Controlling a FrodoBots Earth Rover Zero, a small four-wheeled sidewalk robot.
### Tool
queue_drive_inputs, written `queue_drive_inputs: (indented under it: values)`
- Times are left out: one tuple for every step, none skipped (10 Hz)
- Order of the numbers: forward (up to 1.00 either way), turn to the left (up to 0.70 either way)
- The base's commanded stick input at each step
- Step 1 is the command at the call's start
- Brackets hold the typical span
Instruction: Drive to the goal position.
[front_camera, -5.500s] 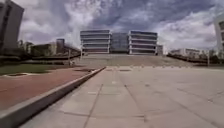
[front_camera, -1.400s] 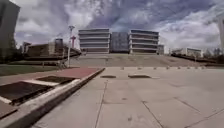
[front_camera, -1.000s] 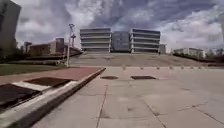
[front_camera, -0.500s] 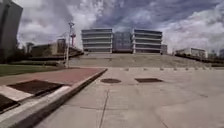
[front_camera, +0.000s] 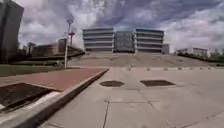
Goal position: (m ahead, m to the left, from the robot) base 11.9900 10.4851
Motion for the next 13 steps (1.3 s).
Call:
queue_drive_inputs:
  values:
    - [1.0,0.0]
    - [1.0,0.0]
    - [1.0,0.0]
    - [1.0,0.0]
    - [1.0,-0.12]
    - [1.0,-0.31]
    - [1.0,-0.24]
    - [1.0,0.0]
    - [1.0,0.0]
    - [1.0,0.0]
    - [1.0,0.0]
    - [1.0,0.0]
    - [1.0,0.0]
